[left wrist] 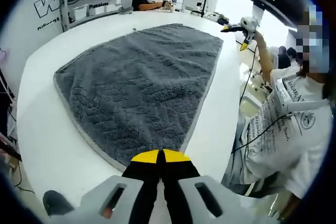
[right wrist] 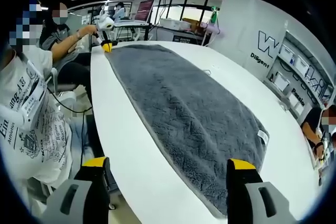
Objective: Fold the towel on the table until its edges align and the towel forms a compact rectangular stack.
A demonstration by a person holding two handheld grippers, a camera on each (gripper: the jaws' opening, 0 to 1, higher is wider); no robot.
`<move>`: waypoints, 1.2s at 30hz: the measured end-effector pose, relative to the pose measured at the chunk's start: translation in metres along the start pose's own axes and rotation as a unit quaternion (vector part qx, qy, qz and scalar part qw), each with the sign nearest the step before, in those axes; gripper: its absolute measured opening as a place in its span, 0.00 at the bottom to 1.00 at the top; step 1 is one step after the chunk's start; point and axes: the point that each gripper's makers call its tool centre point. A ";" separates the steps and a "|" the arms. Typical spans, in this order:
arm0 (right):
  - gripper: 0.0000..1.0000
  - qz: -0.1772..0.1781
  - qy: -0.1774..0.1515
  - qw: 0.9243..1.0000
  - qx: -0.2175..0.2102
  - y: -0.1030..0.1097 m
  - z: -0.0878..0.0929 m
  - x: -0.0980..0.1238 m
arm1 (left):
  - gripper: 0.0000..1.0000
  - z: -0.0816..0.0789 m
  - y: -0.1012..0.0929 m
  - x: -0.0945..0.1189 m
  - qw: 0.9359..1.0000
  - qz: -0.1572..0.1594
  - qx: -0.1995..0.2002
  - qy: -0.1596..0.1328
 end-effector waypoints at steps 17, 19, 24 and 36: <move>0.99 0.003 -0.017 1.000 -0.011 0.004 0.007 0.003 | 0.14 -0.124 0.093 -0.024 0.962 -0.119 0.134 -0.206; 0.99 0.005 -0.018 1.000 -0.013 0.004 0.008 0.003 | 0.13 -0.132 0.119 -0.029 0.948 -0.153 0.162 -0.228; 0.99 0.005 -0.018 1.000 -0.017 0.005 0.013 0.003 | 0.15 -0.129 0.151 -0.055 0.937 -0.213 0.178 -0.215; 0.99 0.010 -0.012 0.999 -0.031 0.002 0.025 0.007 | 0.16 -0.109 0.221 -0.110 0.933 -0.236 0.202 -0.180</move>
Point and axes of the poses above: the point that each gripper's makers call its tool centre point, and the gripper's own axes: x roughly backward along the fingers, y roughly to its left, z roughly out of its underside, and after that the axes turned 13 degrees about -z, right-handed
